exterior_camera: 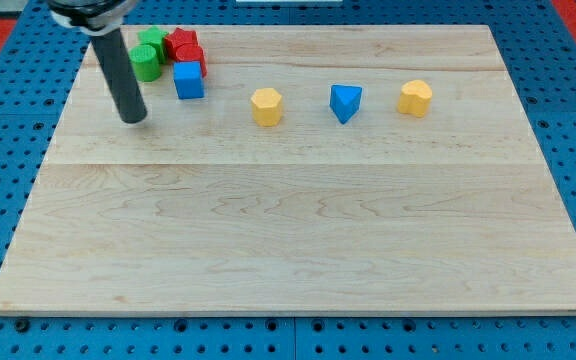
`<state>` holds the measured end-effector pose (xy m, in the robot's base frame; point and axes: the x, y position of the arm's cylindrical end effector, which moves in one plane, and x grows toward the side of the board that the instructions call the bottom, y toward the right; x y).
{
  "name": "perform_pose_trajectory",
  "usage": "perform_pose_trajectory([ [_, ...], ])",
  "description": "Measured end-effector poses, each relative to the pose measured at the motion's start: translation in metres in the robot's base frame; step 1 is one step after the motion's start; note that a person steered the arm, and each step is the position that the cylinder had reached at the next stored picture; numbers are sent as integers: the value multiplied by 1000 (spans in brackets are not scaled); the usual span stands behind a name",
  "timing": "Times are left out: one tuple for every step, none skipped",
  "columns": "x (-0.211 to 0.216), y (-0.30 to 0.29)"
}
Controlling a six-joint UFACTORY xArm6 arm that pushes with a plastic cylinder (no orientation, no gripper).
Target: Adjust the blue cube at the bottom side of the red circle
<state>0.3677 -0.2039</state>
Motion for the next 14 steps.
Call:
perform_pose_trajectory([
  [-8, -22],
  [-16, -9],
  [9, 22],
  [42, 95],
  [42, 106],
  [42, 106],
  [42, 107],
  [42, 107],
  [42, 107],
  [42, 107],
  [42, 82],
  [37, 58],
  [16, 39],
  [-24, 55],
])
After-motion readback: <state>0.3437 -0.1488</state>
